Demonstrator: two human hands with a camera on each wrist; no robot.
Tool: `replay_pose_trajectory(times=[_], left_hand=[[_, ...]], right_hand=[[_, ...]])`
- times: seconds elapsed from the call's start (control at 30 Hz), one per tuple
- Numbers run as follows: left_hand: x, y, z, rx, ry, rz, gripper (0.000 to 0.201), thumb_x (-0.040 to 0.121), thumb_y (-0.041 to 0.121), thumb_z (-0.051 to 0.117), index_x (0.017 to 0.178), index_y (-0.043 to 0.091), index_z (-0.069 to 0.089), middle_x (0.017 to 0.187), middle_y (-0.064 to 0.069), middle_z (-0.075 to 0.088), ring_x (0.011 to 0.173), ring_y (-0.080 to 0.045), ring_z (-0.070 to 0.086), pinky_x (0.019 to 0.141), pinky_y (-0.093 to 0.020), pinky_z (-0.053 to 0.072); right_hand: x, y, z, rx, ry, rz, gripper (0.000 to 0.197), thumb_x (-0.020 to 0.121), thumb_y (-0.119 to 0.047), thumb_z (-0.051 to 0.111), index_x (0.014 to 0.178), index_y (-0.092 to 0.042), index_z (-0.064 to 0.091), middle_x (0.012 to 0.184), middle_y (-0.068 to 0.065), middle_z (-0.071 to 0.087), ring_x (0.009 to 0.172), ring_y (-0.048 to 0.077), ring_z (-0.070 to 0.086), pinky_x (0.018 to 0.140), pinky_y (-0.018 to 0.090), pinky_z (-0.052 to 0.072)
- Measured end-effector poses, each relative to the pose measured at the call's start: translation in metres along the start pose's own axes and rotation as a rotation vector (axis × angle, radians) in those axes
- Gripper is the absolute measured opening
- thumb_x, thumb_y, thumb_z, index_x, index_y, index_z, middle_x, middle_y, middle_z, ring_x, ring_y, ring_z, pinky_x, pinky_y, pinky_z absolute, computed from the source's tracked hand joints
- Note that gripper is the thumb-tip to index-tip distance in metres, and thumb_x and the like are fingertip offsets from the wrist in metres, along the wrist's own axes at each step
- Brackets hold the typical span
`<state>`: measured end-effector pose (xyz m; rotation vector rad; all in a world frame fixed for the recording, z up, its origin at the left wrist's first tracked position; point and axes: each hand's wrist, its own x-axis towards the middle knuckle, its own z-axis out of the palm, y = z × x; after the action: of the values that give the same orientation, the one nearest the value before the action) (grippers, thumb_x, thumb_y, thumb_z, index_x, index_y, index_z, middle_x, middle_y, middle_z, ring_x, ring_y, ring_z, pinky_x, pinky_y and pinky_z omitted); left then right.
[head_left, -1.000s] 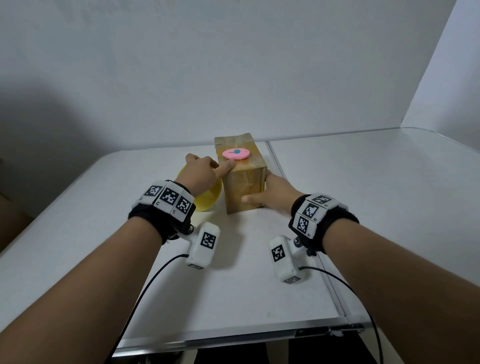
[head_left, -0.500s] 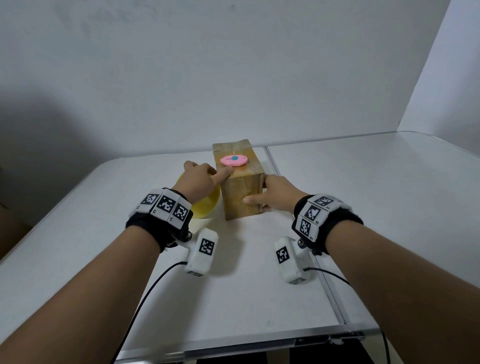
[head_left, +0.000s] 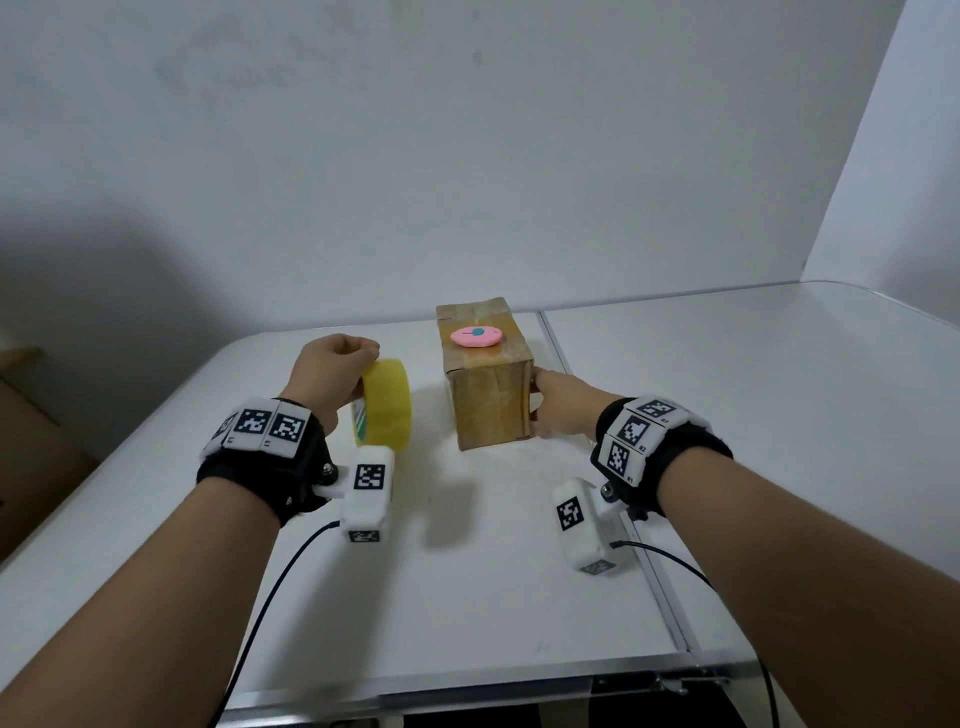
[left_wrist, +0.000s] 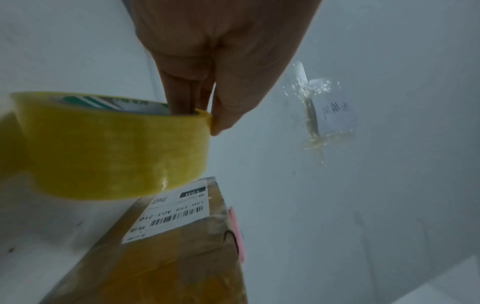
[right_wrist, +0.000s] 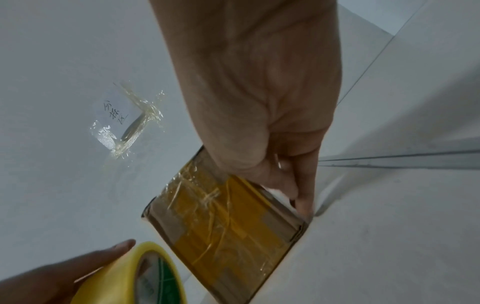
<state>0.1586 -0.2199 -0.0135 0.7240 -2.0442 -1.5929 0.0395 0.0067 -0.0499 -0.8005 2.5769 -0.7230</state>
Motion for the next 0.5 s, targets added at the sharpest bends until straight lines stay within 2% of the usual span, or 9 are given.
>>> replay_pose_trajectory(times=[0.07,0.17,0.27,0.37,0.43,0.5], left_hand=[[-0.006,-0.001,-0.006,-0.035,-0.015,0.016,0.008,0.088,0.01,0.063,0.094,0.015,0.064,0.102,-0.01,0.062,0.075,-0.019,0.059,0.066,-0.026,0.051],[-0.02,0.005,-0.015,-0.09,-0.074,0.061,0.029,0.084,0.017,0.068,0.113,0.016,0.062,0.108,-0.008,0.067,0.082,-0.017,0.062,0.067,-0.026,0.05],[-0.04,0.019,-0.023,-0.118,-0.278,0.097,0.038,0.083,0.019,0.071,0.119,0.022,0.061,0.109,-0.005,0.072,0.085,-0.014,0.065,0.068,-0.024,0.048],[-0.057,0.032,-0.021,-0.082,-0.519,0.109,0.044,0.077,0.02,0.072,0.119,0.026,0.062,0.105,-0.003,0.074,0.089,-0.014,0.067,0.075,-0.027,0.049],[-0.066,0.038,-0.012,-0.075,-0.63,0.109,0.046,0.077,0.019,0.072,0.121,0.027,0.062,0.107,-0.006,0.073,0.096,-0.017,0.067,0.084,-0.033,0.048],[-0.073,0.042,0.003,-0.099,-0.694,0.107,0.045,0.08,0.015,0.07,0.123,0.026,0.062,0.108,-0.008,0.073,0.097,-0.019,0.066,0.086,-0.033,0.049]], right_hand=[[0.001,0.001,-0.001,0.06,0.074,0.025,0.063,0.09,-0.008,0.054,0.149,-0.012,0.034,0.145,0.011,0.049,0.128,0.03,0.054,0.102,0.037,0.046],[0.003,0.006,-0.005,0.227,0.242,0.098,0.047,0.088,-0.005,0.05,0.134,-0.013,0.052,0.133,0.014,0.06,0.117,0.033,0.062,0.098,0.041,0.052],[-0.003,0.005,-0.011,0.382,0.408,0.091,0.035,0.086,-0.007,0.046,0.115,-0.017,0.062,0.121,0.012,0.066,0.107,0.034,0.065,0.092,0.047,0.054],[-0.021,-0.006,-0.018,0.463,0.515,0.026,0.03,0.083,-0.007,0.041,0.095,-0.023,0.063,0.113,0.011,0.069,0.103,0.033,0.066,0.09,0.048,0.055],[-0.031,-0.012,-0.022,0.519,0.541,-0.035,0.031,0.08,-0.004,0.041,0.09,-0.021,0.065,0.106,0.01,0.071,0.1,0.031,0.068,0.091,0.046,0.055],[-0.04,-0.016,-0.024,0.562,0.537,-0.086,0.033,0.081,0.001,0.042,0.092,-0.013,0.069,0.095,0.008,0.073,0.091,0.025,0.068,0.088,0.041,0.057]])
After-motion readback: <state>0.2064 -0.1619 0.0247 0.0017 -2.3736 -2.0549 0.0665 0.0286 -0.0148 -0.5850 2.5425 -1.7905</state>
